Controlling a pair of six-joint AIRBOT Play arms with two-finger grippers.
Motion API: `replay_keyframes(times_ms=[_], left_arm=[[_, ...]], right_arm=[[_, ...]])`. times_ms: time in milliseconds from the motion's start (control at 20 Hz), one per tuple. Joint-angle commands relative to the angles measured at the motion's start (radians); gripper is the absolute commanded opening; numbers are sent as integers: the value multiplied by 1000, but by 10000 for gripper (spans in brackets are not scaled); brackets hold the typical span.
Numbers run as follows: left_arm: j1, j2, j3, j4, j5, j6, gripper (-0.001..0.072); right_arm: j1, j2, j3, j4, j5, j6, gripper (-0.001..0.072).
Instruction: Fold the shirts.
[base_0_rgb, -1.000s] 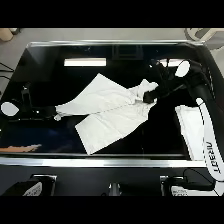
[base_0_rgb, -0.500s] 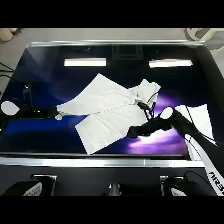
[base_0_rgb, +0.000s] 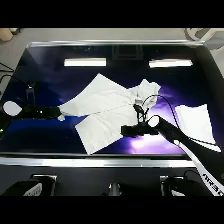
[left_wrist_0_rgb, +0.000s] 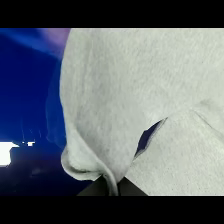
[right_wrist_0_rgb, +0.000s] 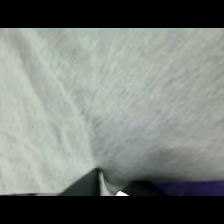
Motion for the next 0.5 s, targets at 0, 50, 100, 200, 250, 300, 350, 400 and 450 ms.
replay_keyframes(times_ms=[0, 50, 100, 200, 250, 300, 350, 400, 450], left_arm=[[-2, 3, 3, 0, 1, 1, 38], [0, 10, 15, 0, 0, 14, 39], [0, 26, 43, 0, 0, 35, 38], [0, 82, 150, 0, 8, 62, 38], [0, 119, 240, 0, 24, 72, 38], [0, 159, 351, 0, 51, 76, 38], [0, 193, 467, 0, 85, 75, 38], [0, 229, 602, 1, 126, 75, 38], [0, 261, 724, 5, 169, 75, 38]], right_arm=[[5, 6, 6, 27, -71, -33, 21], [-6, 26, 26, -3, -47, -108, 20], [-21, 59, 61, -54, 3, -185, 20], [-77, 176, 192, -252, 150, -286, 20], [-119, 259, 288, -371, 212, -306, 20], [-167, 352, 401, -483, 243, -306, 20], [-213, 439, 517, -570, 248, -305, 20], [-260, 529, 648, -657, 235, -306, 20], [-294, 606, 766, -740, 209, -307, 20]])
